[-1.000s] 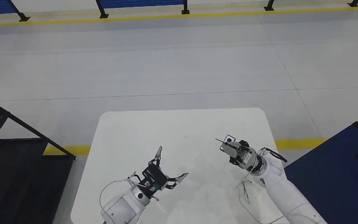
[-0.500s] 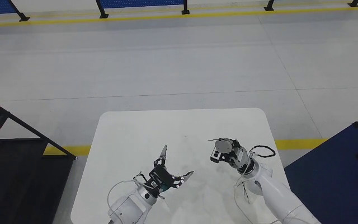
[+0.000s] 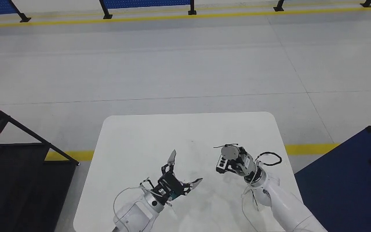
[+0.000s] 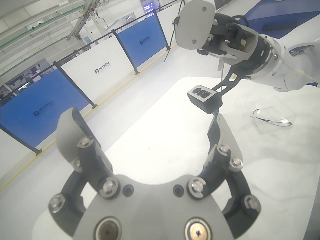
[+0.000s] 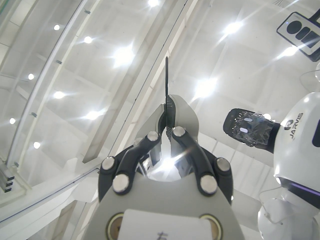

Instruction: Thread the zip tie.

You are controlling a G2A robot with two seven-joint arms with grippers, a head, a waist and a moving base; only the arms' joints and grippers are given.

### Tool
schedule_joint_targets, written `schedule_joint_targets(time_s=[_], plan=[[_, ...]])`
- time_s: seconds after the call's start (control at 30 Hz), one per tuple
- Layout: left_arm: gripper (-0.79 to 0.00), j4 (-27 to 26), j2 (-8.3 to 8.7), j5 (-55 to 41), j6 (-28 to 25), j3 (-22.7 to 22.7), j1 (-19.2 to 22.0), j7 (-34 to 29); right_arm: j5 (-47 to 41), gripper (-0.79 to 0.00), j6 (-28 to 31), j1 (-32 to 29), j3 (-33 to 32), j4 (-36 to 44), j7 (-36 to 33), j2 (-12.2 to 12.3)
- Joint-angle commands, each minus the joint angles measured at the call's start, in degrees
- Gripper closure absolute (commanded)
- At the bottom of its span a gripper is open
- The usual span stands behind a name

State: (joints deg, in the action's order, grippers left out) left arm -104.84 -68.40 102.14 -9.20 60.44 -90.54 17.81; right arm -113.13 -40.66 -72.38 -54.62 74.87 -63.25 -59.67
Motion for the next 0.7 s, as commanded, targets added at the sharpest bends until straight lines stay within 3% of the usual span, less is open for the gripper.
schedule_joint_targets(time_s=[0.0,0.33,0.4,0.43,0.47,0.5,0.53,0.57,0.67], plan=[[-0.785,0.11,-0.03,0.51,-0.09,-0.32,0.21,-0.27,-1.53,0.0,-1.15,-0.16,-0.18,-0.16,0.79,-0.23],[-0.785,0.08,-0.37,2.85,-0.01,-2.32,2.05,-2.2,-3.79,0.0,-4.68,-0.93,-0.68,-0.56,4.32,-1.3],[-0.548,0.25,-0.46,2.87,0.03,-2.68,2.49,-2.16,-3.82,0.0,-5.12,-1.08,-0.66,-0.64,4.82,-1.53],[-0.505,0.36,-0.51,2.89,0.0,-2.88,2.67,-2.21,-3.79,0.0,-5.32,-1.13,-0.65,-0.73,5.09,-1.65],[-0.413,0.43,-0.56,2.89,0.06,-3.05,2.84,-2.33,-3.84,0.0,-5.59,-1.19,-0.61,-0.76,5.32,-1.77],[-0.446,0.47,-0.6,2.78,-0.13,-3.28,2.97,-2.34,-3.78,0.0,-5.71,-1.2,-0.63,-0.81,5.59,-1.89],[-0.714,0.59,-0.61,2.85,-0.36,-3.35,3.15,-2.38,-3.72,0.0,-5.79,-1.2,-0.71,-0.82,5.7,-1.99],[-0.785,0.59,-0.61,2.85,-0.36,-3.35,3.15,-2.38,-3.72,0.0,-5.79,-1.2,-0.71,-0.82,5.7,-1.99],[-0.785,0.59,-0.61,2.85,-0.36,-3.35,3.15,-2.38,-3.72,0.0,-5.79,-1.2,-0.71,-0.82,5.7,-1.99]])
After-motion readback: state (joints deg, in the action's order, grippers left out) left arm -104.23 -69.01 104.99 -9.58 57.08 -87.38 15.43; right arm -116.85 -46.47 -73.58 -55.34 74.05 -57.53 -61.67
